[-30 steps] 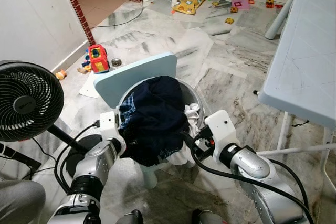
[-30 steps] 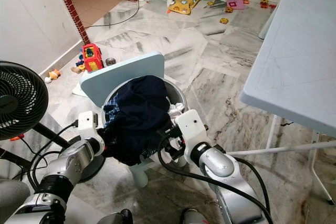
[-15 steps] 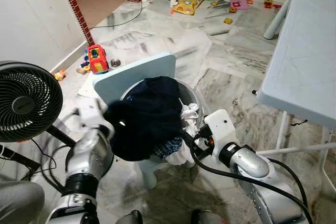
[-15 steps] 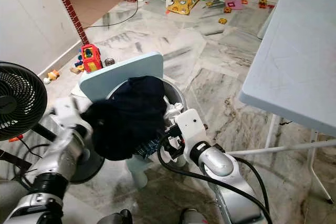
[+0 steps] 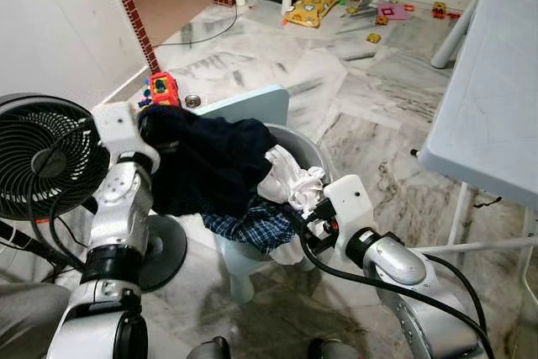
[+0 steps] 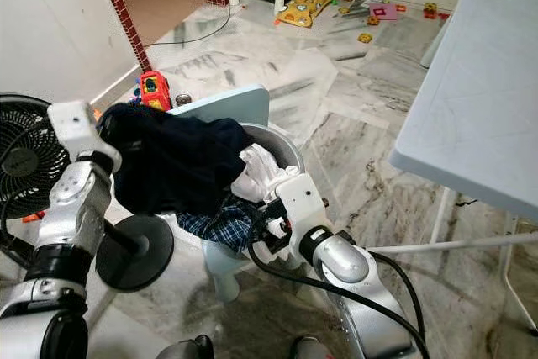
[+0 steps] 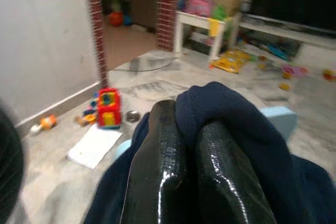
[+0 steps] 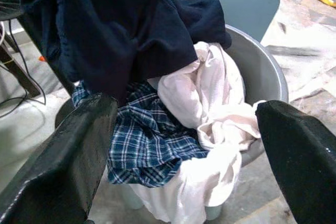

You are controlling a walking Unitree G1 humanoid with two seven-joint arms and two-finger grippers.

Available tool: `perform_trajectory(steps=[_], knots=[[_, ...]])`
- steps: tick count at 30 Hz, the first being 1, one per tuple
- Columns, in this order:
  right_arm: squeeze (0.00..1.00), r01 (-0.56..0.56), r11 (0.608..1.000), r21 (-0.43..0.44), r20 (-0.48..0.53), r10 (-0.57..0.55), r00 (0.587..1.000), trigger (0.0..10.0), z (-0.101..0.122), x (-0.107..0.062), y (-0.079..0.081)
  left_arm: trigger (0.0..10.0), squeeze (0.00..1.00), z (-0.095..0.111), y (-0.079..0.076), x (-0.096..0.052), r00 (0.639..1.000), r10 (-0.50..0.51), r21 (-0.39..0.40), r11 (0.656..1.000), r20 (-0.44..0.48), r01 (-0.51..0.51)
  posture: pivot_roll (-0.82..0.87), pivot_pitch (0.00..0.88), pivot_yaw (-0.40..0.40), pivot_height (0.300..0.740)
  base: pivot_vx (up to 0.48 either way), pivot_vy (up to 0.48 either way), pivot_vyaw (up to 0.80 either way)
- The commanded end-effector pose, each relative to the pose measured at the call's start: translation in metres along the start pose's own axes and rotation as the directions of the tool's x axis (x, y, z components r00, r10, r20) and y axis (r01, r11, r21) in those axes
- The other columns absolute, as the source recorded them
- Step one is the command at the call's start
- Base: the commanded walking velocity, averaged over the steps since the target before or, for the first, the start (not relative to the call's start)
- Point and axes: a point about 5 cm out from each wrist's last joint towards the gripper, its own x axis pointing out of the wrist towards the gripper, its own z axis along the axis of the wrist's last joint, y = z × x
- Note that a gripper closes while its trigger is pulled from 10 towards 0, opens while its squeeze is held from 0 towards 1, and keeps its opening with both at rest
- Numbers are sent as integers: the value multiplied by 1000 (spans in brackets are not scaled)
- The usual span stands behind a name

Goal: Hang hanger

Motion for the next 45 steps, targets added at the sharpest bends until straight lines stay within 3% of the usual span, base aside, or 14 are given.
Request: perform_trajectory(steps=[1, 4, 6, 10, 14, 19, 22, 23, 24, 26, 32, 33, 41, 45], knots=[[0, -2, 1000, 3, -11, 2, 1000, 10000, -3, 0, 2, 0, 0, -4, -15, 5, 996, -78, 30, 996, -36, 79, -161, 137, 87, 740, 0, 0, 0], [0, -2, 1000, 3, -11, 2, 1000, 10000, -3, 0, 2, 0, 0, -15, -31, 6, 980, -158, 64, 984, -122, 166, -161, 136, 87, 740, 0, 0, 0], [0, 6, 1000, 3, -6, -6, 1000, 10000, -2, 0, 2, 0, 0, -35, -60, 3, 930, -268, 98, 949, -253, 300, -167, 137, 88, 740, 0, 0, 0], [0, 16, 1000, 1, -3, -16, 1000, 10000, -1, 0, 1, 0, 0, -48, -81, -1, 898, -308, 105, 929, -314, 355, -172, 136, 91, 740, 0, 0, 0], [0, 32, 999, 1, -1, -32, 999, 10000, -1, -1, -1, 0, 0, -50, -99, -2, 904, -321, 52, 936, -282, 349, -178, 136, 93, 740, 0, 0, 0], [0, 36, 999, 1, 1, -36, 999, 10000, -1, 0, 0, 0, 0, -30, -99, 9, 951, -263, 6, 963, -165, 268, -181, 134, 94, 740, 0, 0, 0], [0, 37, 999, 1, 1, -37, 999, 10000, -1, 0, -1, 0, 0, -32, -99, 9, 941, -278, 36, 956, -195, 291, -180, 133, 96, 740, 0, 0, 0], [0, 38, 999, 0, 2, -38, 999, 10000, -1, 0, 0, 902, 0, -41, -93, 7, 925, -282, 70, 949, -254, 308, -179, 132, 96, 740, 0, 0, 0], [0, 39, 999, 0, 2, -39, 999, 10000, -1, 0, 0, 902, 0, -45, -90, 6, 920, -280, 86, 946, -273, 313, -178, 133, 96, 740, 0, 0, 0], [0, 40, 999, 1, 2, -40, 999, 10000, -1, 1, 0, 10000, 0, -55, -78, 1, 904, -271, 143, 932, -330, 332, -174, 133, 93, 740, 0, 0, 0], [0, 33, 999, -3, -1, -33, 999, 10000, -2, 1, -1, 10000, 0, -72, -46, -9, 883, -233, 204, 919, -408, 337, -167, 131, 82, 740, 0, 0, 0], [0, 31, 1000, -5, 0, -31, 1000, 10000, -1, 2, -1, 10000, 1000, -74, -41, -11, 876, -230, 220, 912, -423, 346, -164, 128, 78, 740, 0, 0, 0], [0, 21, 1000, -15, 3, -21, 1000, 10000, 1, 4, -2, 10000, 1000, -77, -44, -14, 849, -292, 259, 864, -441, 432, -170, 123, 73, 740, 0, 0, 0], [0, 24, 1000, -17, 1, -24, 1000, 10000, 0, 3, -3, 10000, 1000, -75, -45, -14, 850, -306, 250, 864, -429, 438, -169, 121, 73, 740, 0, 0, 0]])
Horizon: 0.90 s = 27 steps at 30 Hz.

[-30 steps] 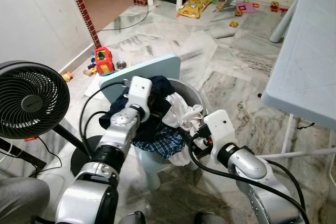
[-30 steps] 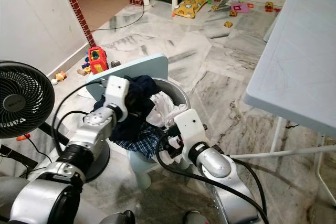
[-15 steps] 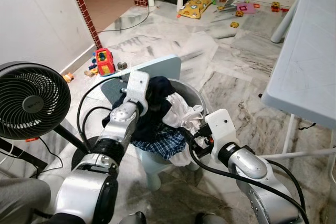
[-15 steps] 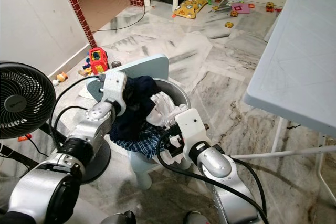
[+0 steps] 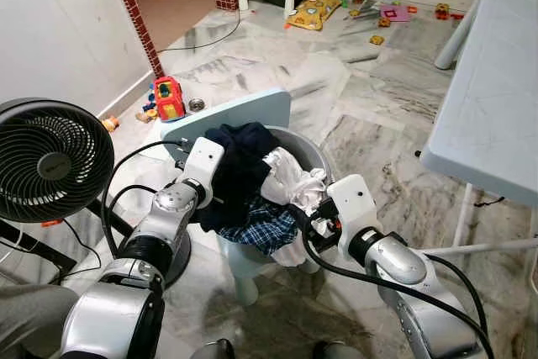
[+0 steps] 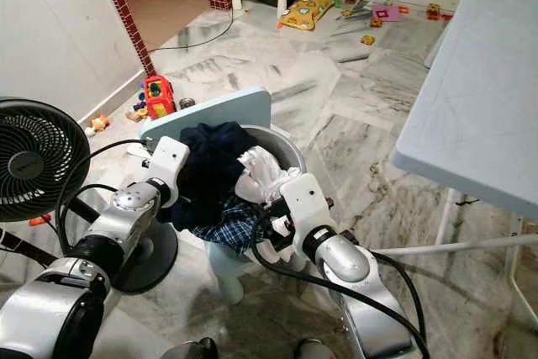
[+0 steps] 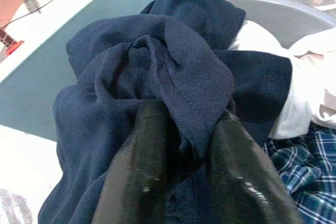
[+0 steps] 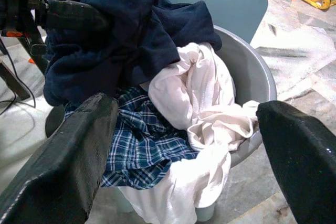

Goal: Hang hanger

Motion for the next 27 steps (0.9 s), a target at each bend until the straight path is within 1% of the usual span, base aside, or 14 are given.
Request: perform_trajectory(steps=[1, 2, 3, 4, 6, 7, 15, 18, 19, 21, 23, 24, 25, 27], knots=[[0, -11, 1000, -3, 6, 11, 1000, 10000, 1, 1, 2, 10000, 1000, -3, 2, -2, 1000, -1, -2, 1000, -6, 1, -171, 121, 75, 740, 0, 0, 0], [0, -11, 1000, -3, 6, 11, 1000, 10000, 1, 1, 2, 10000, 1000, -3, 2, -2, 1000, -1, -2, 1000, -6, 1, -171, 121, 75, 740, 0, 0, 0], [0, -11, 1000, -3, 6, 11, 1000, 10000, 1, 1, 2, 1255, 1000, -3, 1, -1, 1000, -17, -17, 1000, -4, 17, -172, 122, 76, 740, 0, 0, 0], [0, -11, 1000, -2, 7, 11, 1000, 10000, 1, 1, 2, 0, 1000, -3, 1, -1, 1000, -20, -20, 1000, -3, 20, -171, 122, 76, 740, 0, 0, 0], [0, -10, 1000, -2, 7, 10, 1000, 10000, 1, 1, 2, 0, 1000, -2, 0, -1, 999, -33, -26, 999, 2, 33, -171, 122, 77, 740, 0, 0, 0], [0, -9, 1000, 0, 6, 9, 1000, 10000, 1, 1, 2, 0, 0, -2, -1, -1, 999, -40, -41, 998, 6, 40, -171, 123, 77, 740, 0, 0, 0], [0, -8, 1000, 3, 6, 8, 1000, 10000, 1, 1, 2, 0, 0, -2, -2, -1, 999, -44, -64, 997, 18, 45, -170, 124, 78, 740, 0, 0, 0], [0, -7, 1000, 4, 5, 7, 1000, 10000, 1, 1, 2, 0, 0, 7, 0, -1, 997, -29, -87, 996, 72, 36, -170, 124, 79, 740, 0, 0, 0], [0, -6, 1000, 4, 6, 6, 1000, 10000, 0, 1, 2, 0, 0, 21, 2, 0, 989, -22, -113, 993, 144, 38, -169, 121, 80, 740, 0, 0, 0], [0, -6, 1000, 4, 7, 6, 1000, 10000, 0, 1, 2, 0, 0, 25, 3, 0, 986, -21, -121, 992, 166, 42, -168, 121, 81, 740, 0, 0, 0], [0, -3, 1000, 5, 8, 3, 1000, 10000, 1, 2, 2, 0, 0, 46, 1, 1, 964, -37, -151, 985, 263, 79, -163, 118, 82, 740, 0, 0, 0], [0, -3, 1000, 5, 9, 3, 1000, 10000, 1, 2, 2, 0, 0, 52, 0, 1, 957, -42, -157, 984, 288, 90, -163, 118, 82, 740, 0, 0, 0], [0, -3, 1000, 5, 9, 3, 1000, 10000, 1, 2, 2, 0, 0, 52, 0, 1, 957, -42, -157, 984, 288, 90, -163, 118, 82, 740, 0, 0, 0], [0, -3, 1000, 6, 11, 3, 1000, 10000, 1, 3, 2, 0, 0, 67, -3, 1, 935, -57, -164, 979, 350, 121, -162, 116, 85, 740, 0, 0, 0]])
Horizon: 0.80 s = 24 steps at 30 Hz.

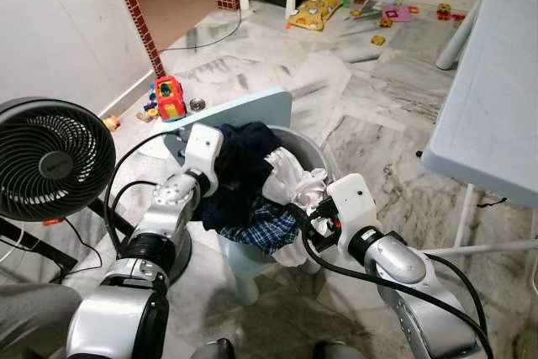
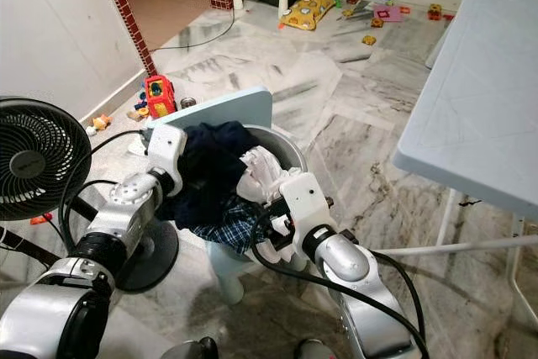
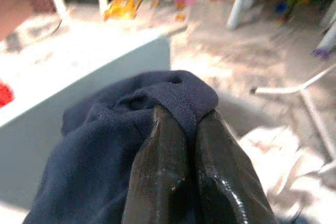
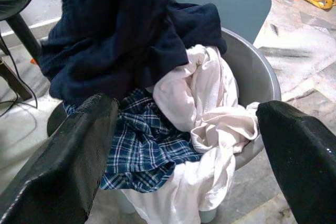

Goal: Hang hanger

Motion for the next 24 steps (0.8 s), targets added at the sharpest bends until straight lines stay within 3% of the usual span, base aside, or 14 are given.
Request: perform_trajectory(steps=[1, 5, 7, 10, 11, 15, 19, 22, 23, 24], knots=[[0, -5, 1000, 1, 8, 5, 1000, 10000, 1, 2, 2, 0, 0, 26, -5, 6, 994, -32, -14, 999, 109, 33, -161, 116, 86, 740, 0, 0, 0], [0, -1, 1000, 3, 9, 1, 1000, 10000, 1, 2, 2, 0, 0, 44, -14, 12, 981, -68, -41, 996, 181, 76, -161, 113, 90, 740, 0, 0, 0], [0, 5, 1000, 4, 10, -5, 1000, 10000, 1, 3, 1, 0, 0, 69, -27, 19, 958, -106, -79, 988, 267, 131, -161, 110, 96, 740, 0, 0, 0], [0, 9, 1000, 5, 10, -9, 1000, 10000, 1, 3, 1, 0, 0, 84, -35, 22, 941, -116, -109, 981, 319, 158, -161, 107, 98, 740, 0, 0, 0], [0, 12, 1000, 6, 11, -12, 1000, 10000, 1, 4, 1, 0, 0, 102, -41, 26, 920, -117, -138, 974, 375, 180, -162, 105, 101, 740, 0, 0, 0], [0, 15, 1000, 7, 12, -15, 1000, 10000, 1, 5, 1, 0, 0, 117, -45, 29, 901, -87, -195, 963, 425, 185, -164, 103, 105, 740, 0, 0, 0], [0, 18, 1000, 7, 15, -18, 1000, 10000, 1, 5, 1, 0, 0, 98, -41, 30, 932, -45, -221, 966, 360, 132, -169, 105, 107, 740, 0, 0, 0], [0, 22, 1000, 7, 13, -22, 1000, 10000, 0, 3, 0, 0, 0, 54, -36, 22, 974, -29, -199, 977, 224, 75, -169, 110, 103, 740, 0, 0, 0], [0, 20, 1000, 6, 10, -20, 1000, 10000, -1, 2, 0, 0, 0, 31, -31, 15, 989, -13, -174, 984, 148, 39, -166, 111, 100, 740, 0, 0, 0], [0, 19, 1000, 5, 9, -19, 1000, 10000, -1, 2, 0, 0, 0, 24, -29, 13, 992, -5, -169, 985, 127, 26, -166, 111, 100, 740, 0, 0, 0]])
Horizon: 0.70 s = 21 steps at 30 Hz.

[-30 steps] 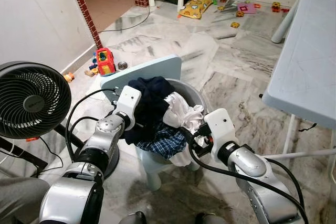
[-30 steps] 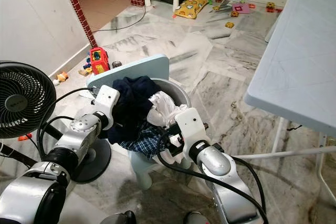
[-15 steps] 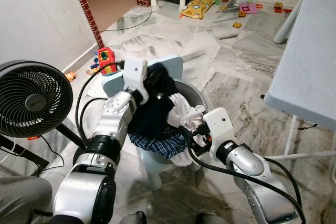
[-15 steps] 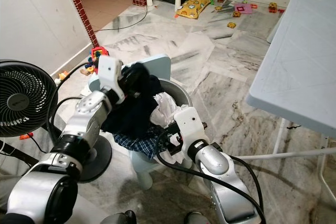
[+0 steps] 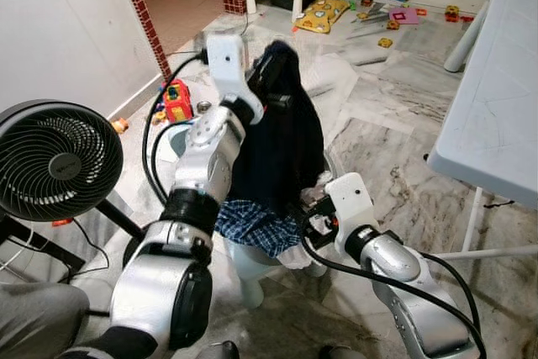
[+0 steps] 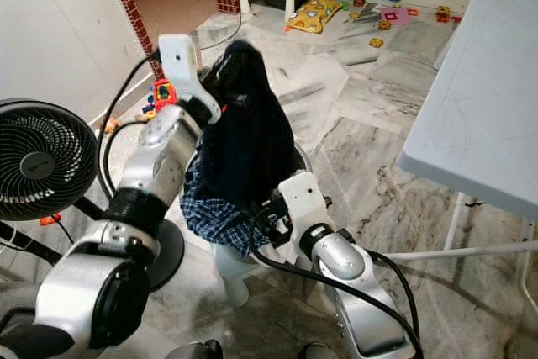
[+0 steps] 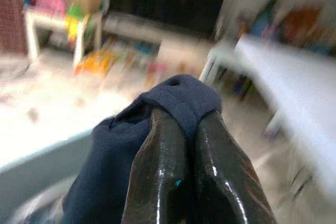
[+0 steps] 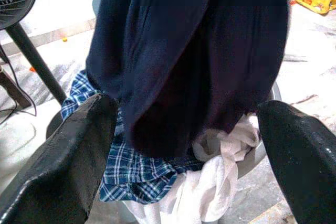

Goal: Hang hanger

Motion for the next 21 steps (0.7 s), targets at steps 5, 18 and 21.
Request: perform_trajectory(steps=[5, 18, 21], knots=[[0, -11, 1000, -3, 6, 11, 1000, 10000, 1, 0, 2, 0, 0, -29, 20, -19, 986, 79, 69, 995, -147, -70, -159, 112, 89, 740, 0, 0, 0], [0, -18, 1000, -17, 1, 18, 1000, 10000, 1, 2, 0, 0, 0, -1, 48, -41, 983, 185, 149, 972, -14, -180, -150, 102, 77, 740, 0, 0, 0], [0, -24, 1000, -16, 4, 24, 1000, 10000, 1, 4, 2, 0, 0, 10, 50, -47, 984, 179, 166, 970, 24, -180, -140, 97, 77, 740, 0, 0, 0]])
